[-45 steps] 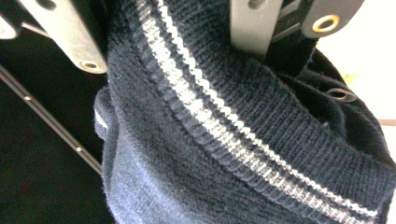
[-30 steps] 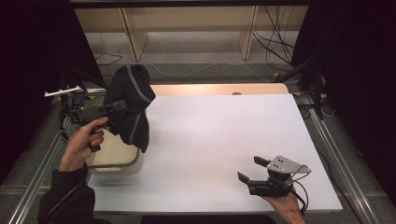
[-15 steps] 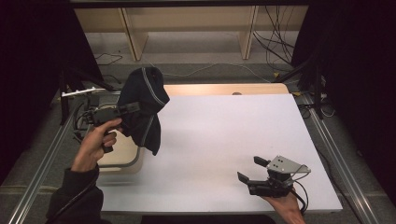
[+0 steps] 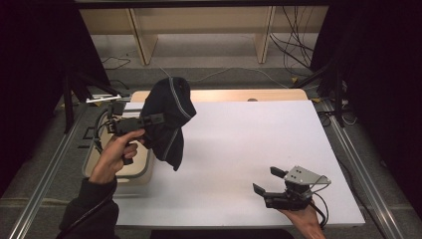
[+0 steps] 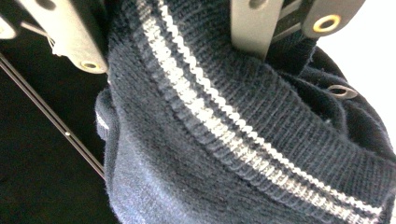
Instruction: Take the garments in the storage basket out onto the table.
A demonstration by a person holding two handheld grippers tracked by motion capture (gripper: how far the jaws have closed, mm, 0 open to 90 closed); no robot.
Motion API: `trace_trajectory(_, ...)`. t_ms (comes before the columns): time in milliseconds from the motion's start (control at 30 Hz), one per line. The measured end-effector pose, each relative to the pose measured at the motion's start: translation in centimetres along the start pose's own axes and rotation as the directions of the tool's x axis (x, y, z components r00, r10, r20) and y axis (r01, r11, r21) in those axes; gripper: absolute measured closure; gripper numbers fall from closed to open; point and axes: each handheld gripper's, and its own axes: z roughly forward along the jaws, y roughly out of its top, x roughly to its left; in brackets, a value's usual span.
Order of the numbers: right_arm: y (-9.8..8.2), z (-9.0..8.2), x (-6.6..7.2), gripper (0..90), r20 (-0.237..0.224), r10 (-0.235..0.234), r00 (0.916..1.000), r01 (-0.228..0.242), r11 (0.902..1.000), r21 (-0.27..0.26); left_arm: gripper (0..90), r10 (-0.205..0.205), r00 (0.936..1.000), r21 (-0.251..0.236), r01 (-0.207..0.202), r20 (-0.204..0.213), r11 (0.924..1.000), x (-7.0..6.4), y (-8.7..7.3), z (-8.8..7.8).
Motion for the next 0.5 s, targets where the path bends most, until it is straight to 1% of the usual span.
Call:
trace_trajectory(100, 0.0, 0.0, 0.0, 18.0, 0.000, 0.002, 1.0000, -0.002, 1.0000, -0.001, 63.2, 0.002, 1.0000, 0.019, -0.002, 0.005, 0.9998, -0.1, -0.3, 0.7)
trace_trajectory(133, 0.0, 0.0, 0.0, 18.0, -0.002, -0.004, 1.0000, 0.004, 1.0000, -0.004, 63.2, 0.001, 1.0000, 0.026, -0.002, 0.006, 0.9997, -0.1, -0.3, 0.9)
trace_trajectory(267, 0.0, 0.0, 0.0, 18.0, -0.002, -0.002, 1.0000, 0.002, 1.0000, -0.004, 63.1, -0.002, 1.0000, 0.031, 0.001, 0.001, 0.9995, -0.2, -0.6, 1.7)
trace_trajectory(367, 0.0, 0.0, 0.0, 18.0, -0.002, -0.001, 1.0000, 0.001, 1.0000, -0.003, 63.1, -0.009, 1.0000, 0.043, 0.009, 0.001, 0.9990, -0.1, -0.9, 2.3)
trace_trajectory(400, 0.0, 0.0, 0.0, 18.0, -0.003, -0.001, 1.0000, 0.001, 1.0000, -0.004, 63.1, -0.009, 1.0000, 0.054, 0.009, 0.000, 0.9985, -0.2, -1.1, 2.7)
trace_trajectory(500, 0.0, 0.0, 0.0, 18.0, -0.002, 0.004, 1.0000, -0.004, 1.0000, -0.001, 63.1, -0.006, 1.0000, 0.060, 0.006, -0.005, 0.9982, -0.2, -1.3, 3.2)
